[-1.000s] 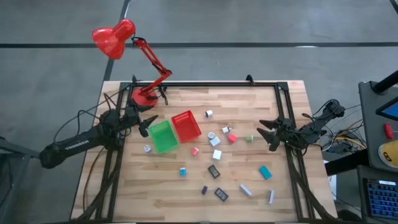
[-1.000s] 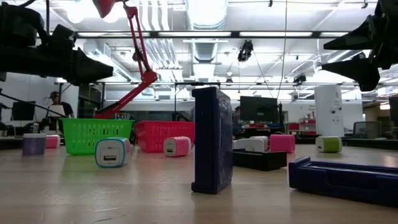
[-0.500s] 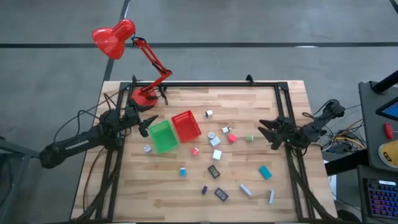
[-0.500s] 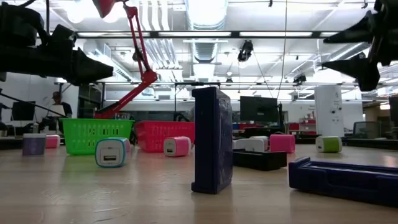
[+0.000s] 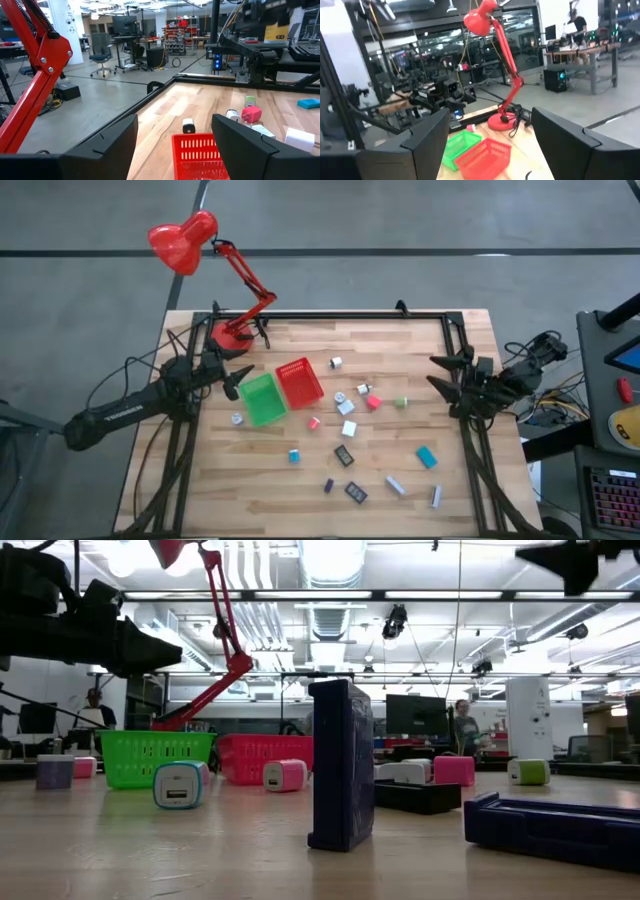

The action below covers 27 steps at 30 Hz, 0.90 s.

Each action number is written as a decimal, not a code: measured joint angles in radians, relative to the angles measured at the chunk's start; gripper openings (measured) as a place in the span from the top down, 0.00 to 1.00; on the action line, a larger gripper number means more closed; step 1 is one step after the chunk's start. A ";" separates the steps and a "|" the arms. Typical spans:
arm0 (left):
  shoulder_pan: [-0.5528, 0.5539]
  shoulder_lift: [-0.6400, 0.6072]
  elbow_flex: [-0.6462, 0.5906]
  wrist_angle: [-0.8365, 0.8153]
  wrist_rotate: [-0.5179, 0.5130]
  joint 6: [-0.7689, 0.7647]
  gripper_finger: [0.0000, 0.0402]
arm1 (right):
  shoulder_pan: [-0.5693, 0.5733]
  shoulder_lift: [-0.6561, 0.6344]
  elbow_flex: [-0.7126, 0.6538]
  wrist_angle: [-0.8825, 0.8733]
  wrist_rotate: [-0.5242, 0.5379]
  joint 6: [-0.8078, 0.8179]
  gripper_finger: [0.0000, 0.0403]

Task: Pick & Place Office items
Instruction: Put the right green charger adapter into the red bin

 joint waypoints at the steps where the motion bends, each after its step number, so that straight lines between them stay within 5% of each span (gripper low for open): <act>1: 0.000 0.000 0.000 0.000 0.000 0.000 0.36 | -0.002 0.031 0.030 -0.019 0.001 -0.003 0.31; 7: 0.000 0.000 0.000 0.000 0.000 0.000 0.36 | -0.031 0.223 0.252 -0.290 0.021 0.120 0.31; 14: 0.000 0.000 0.000 0.000 0.000 0.000 0.36 | -0.039 0.400 0.497 -0.891 0.011 0.595 0.31; 19: 0.000 0.000 0.000 0.000 0.000 0.000 0.36 | -0.039 0.475 0.612 -1.249 -0.156 0.809 0.31; 27: 0.000 0.000 0.000 0.000 0.000 0.000 0.36 | -0.039 0.558 0.588 -1.322 -0.195 0.954 0.31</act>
